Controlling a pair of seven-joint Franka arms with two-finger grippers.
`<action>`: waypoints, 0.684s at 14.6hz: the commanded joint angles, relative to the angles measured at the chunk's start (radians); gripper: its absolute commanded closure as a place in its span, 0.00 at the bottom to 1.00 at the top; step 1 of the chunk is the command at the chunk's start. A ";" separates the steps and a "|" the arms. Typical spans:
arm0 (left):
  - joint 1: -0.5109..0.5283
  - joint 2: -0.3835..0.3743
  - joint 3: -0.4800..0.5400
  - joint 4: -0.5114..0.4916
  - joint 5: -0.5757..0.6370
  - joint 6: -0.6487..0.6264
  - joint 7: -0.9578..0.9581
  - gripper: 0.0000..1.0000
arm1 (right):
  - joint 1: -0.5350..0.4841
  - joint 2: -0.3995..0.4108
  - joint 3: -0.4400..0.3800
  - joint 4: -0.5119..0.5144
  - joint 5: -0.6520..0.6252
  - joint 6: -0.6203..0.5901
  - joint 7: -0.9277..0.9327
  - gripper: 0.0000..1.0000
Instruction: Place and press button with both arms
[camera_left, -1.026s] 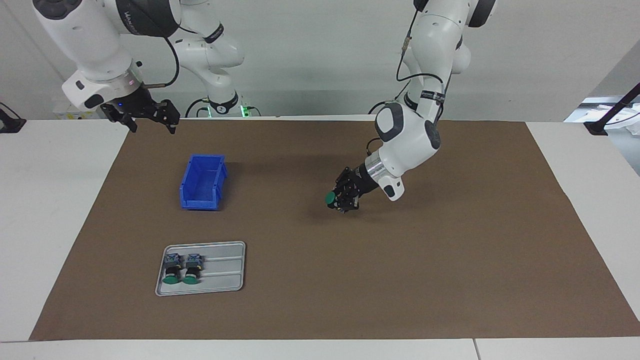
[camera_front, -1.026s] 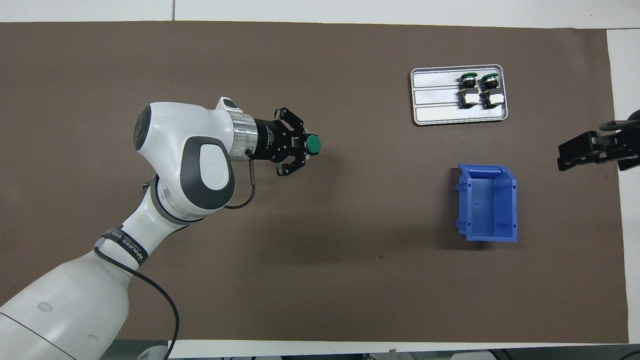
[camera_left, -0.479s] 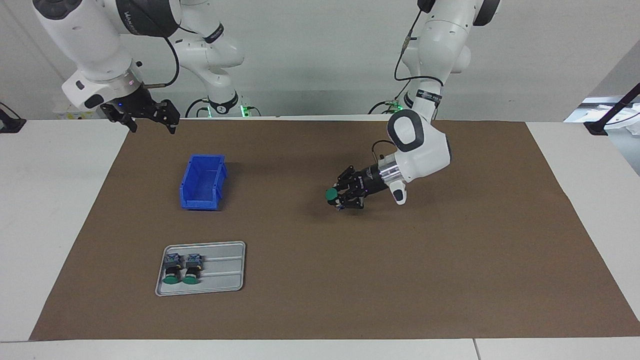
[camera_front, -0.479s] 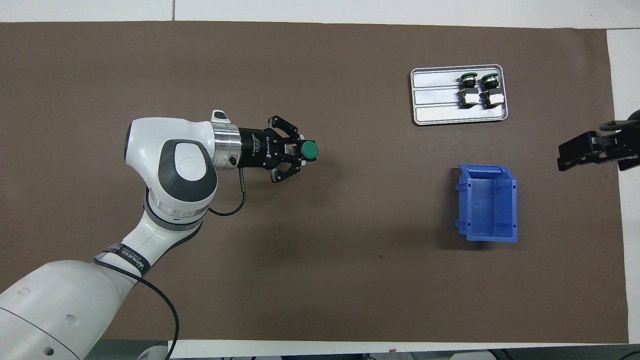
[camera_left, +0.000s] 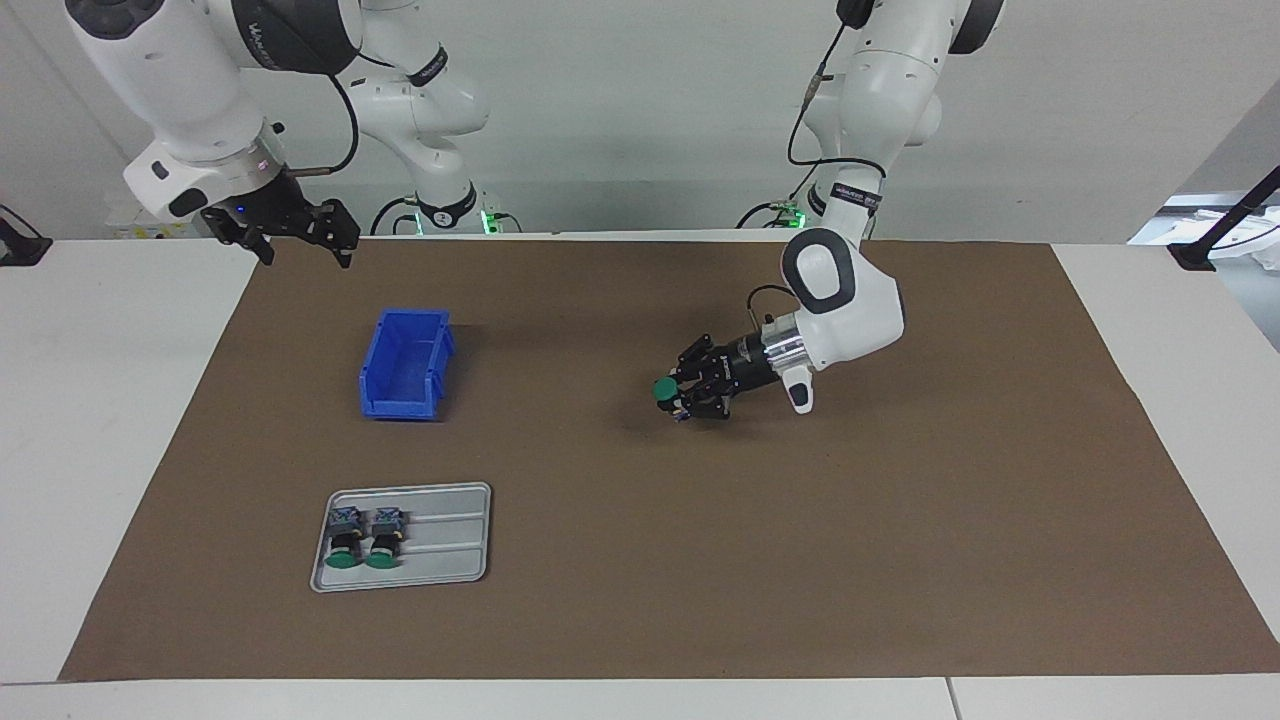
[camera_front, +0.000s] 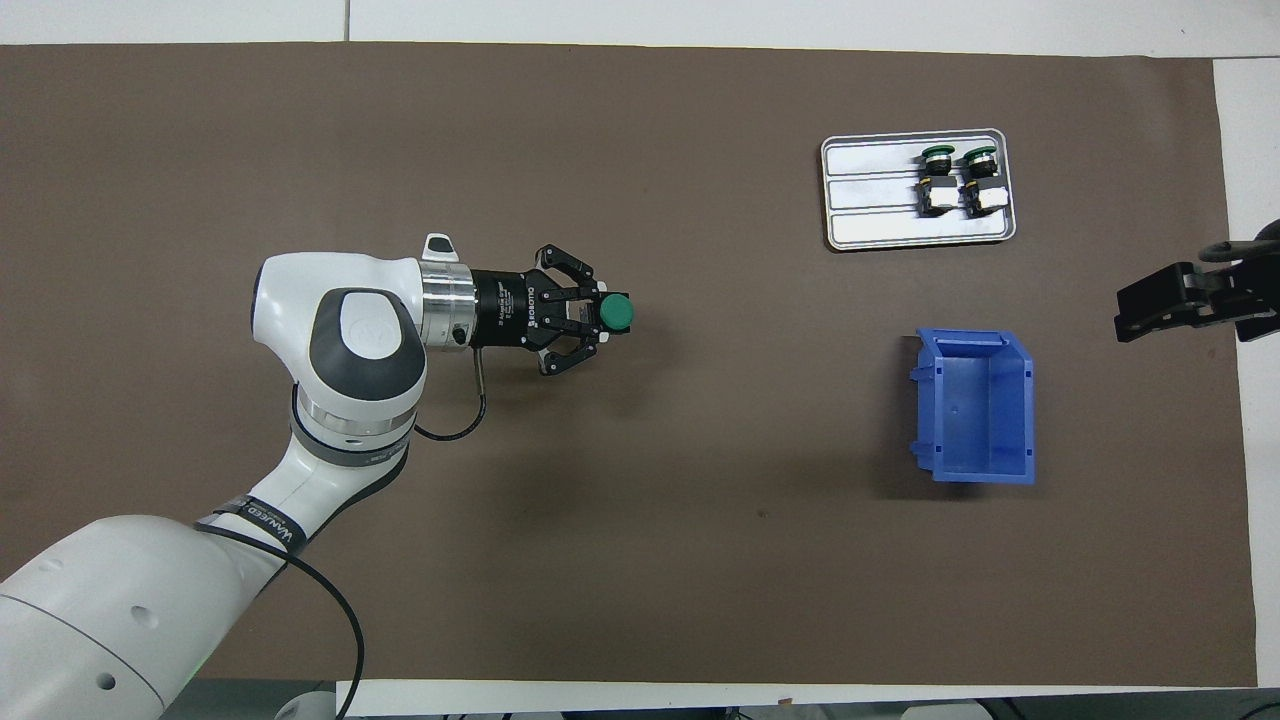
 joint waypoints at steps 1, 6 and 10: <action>0.023 -0.009 -0.001 -0.025 -0.032 -0.039 0.063 1.00 | -0.006 -0.014 0.002 -0.014 0.004 0.003 -0.024 0.02; 0.055 0.052 -0.001 -0.014 -0.130 -0.122 0.181 1.00 | -0.006 -0.013 0.002 -0.015 0.004 0.003 -0.024 0.02; 0.072 0.080 -0.001 -0.016 -0.215 -0.187 0.263 1.00 | -0.006 -0.013 0.002 -0.015 0.004 0.003 -0.024 0.02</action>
